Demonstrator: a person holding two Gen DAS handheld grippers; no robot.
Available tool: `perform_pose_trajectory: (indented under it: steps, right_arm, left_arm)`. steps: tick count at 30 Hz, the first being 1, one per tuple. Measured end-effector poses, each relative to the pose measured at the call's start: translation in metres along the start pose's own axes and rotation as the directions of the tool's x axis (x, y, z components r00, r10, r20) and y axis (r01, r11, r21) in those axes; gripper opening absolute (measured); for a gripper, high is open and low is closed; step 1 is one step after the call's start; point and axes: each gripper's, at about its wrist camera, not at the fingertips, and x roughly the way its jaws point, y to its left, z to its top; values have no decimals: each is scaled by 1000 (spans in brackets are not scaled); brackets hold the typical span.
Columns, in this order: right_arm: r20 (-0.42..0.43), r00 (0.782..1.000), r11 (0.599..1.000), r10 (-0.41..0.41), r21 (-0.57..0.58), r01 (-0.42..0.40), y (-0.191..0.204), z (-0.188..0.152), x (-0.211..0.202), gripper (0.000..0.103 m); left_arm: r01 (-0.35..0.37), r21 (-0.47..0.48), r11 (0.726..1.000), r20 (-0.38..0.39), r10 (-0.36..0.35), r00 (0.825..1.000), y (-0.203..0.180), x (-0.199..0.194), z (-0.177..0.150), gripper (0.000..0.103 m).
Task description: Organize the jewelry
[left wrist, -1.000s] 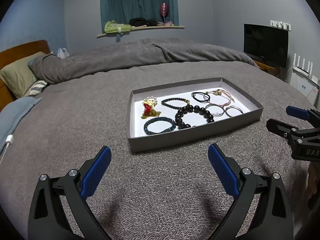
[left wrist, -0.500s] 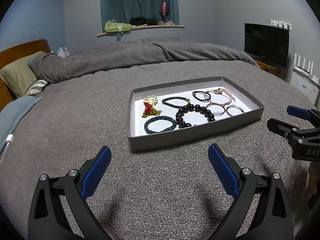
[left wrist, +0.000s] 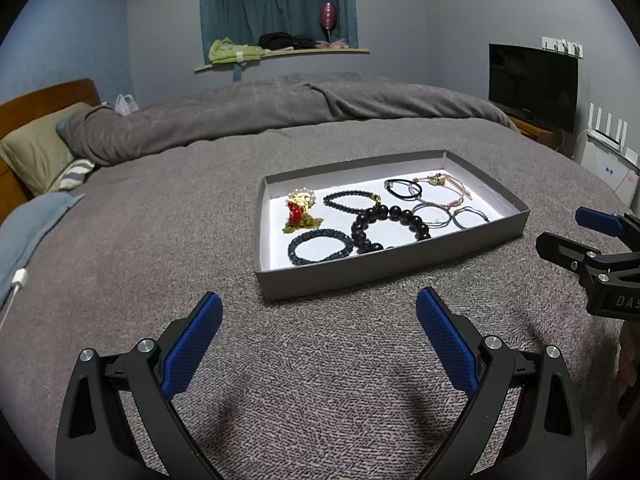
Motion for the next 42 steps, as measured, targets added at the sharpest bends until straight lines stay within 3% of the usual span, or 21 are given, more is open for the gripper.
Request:
perform_pose_trajectory:
  steps: [30,37,42]
  right_arm:
    - [-9,1000,1000,-6,-5,6,1,-1,2,97]
    - [-11,1000,1000,-8,-3,8,0,-1,3,97]
    - [-15,1000,1000,-11,-1,11,0,-1,4,97]
  left_arm:
    - [5,-17,1000,-10,-6,1000,4,5,1,97]
    - [-20,-11,1000,2,20,1000,4,5,0,97]
    - [16,9,1000,28,-16,999,3,3,0,97]
